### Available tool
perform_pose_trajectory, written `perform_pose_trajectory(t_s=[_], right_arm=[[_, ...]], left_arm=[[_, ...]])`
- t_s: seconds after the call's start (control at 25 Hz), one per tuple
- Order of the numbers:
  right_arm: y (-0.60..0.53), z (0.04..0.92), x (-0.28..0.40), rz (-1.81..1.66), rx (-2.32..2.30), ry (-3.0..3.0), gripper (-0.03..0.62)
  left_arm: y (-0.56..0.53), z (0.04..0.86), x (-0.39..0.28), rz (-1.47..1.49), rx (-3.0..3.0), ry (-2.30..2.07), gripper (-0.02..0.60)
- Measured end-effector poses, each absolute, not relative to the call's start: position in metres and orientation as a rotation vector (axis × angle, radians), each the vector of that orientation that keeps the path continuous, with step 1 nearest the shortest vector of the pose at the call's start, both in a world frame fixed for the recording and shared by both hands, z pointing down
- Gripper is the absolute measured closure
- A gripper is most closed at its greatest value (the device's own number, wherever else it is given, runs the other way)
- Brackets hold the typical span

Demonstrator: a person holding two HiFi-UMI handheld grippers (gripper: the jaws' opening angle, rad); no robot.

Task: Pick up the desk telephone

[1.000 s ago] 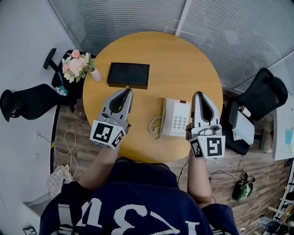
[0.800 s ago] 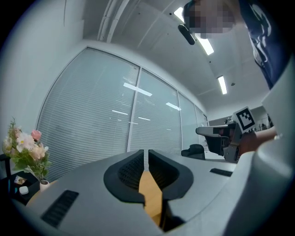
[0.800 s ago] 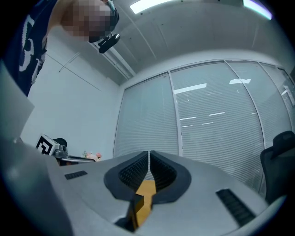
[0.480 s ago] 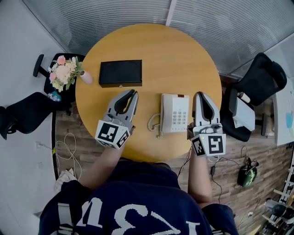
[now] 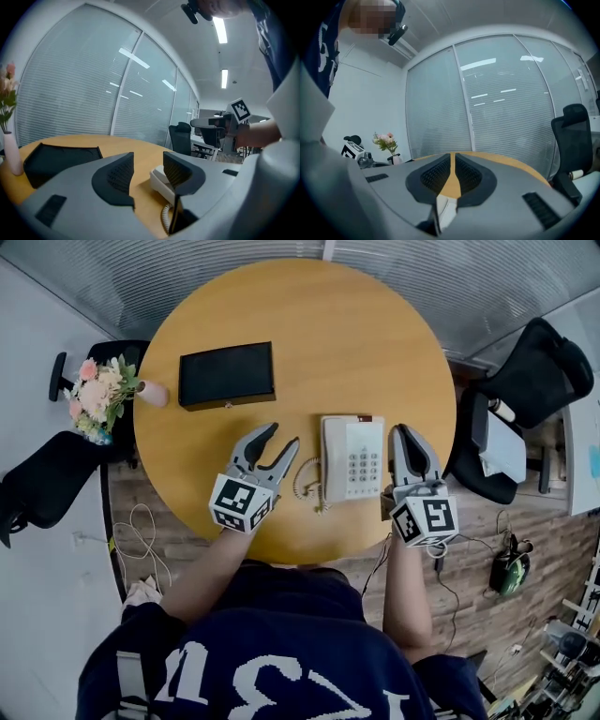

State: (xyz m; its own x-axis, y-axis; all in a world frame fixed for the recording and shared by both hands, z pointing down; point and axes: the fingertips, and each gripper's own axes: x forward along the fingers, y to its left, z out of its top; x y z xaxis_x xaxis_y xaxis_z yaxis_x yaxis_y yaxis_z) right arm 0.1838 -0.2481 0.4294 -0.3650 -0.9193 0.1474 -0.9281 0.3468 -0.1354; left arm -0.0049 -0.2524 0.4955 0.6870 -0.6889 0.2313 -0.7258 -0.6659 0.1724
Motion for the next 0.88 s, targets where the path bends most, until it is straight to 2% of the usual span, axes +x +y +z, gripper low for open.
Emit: perform_pose_trajectory(t_s=[0.08,0.32,0.44,0.56,0.68,0.88], right_arm=[[-0.249,0.456,0.189,0.411,1.732,-2.531,0.559],[-0.244,0.535,0.207,0.679,1.659,-2.427,0.538],[-0.243,0.563,0.214,0.793,1.620,-2.404,0.461],[-0.244,0.586,0.220,0.911,1.578,-2.411,0.446],[-0.244,0.607,0.224,0.987,1.524,-2.385,0.403],[-0.240,0.626,0.228,1.127,1.462,-2.396,0.385]], left_arm=[[-0.250,0.515,0.004,0.241,2.609,-1.063,0.362],[-0.234,0.574,0.040,0.425,2.545,-0.850,0.318],[-0.230,0.585,0.053,0.322,2.428,-0.773,0.299],[-0.227,0.590,0.062,0.228,2.314,-0.734,0.288],[-0.222,0.596,0.073,0.213,2.267,-0.691,0.281],[-0.219,0.605,0.088,0.139,2.145,-0.623,0.276]])
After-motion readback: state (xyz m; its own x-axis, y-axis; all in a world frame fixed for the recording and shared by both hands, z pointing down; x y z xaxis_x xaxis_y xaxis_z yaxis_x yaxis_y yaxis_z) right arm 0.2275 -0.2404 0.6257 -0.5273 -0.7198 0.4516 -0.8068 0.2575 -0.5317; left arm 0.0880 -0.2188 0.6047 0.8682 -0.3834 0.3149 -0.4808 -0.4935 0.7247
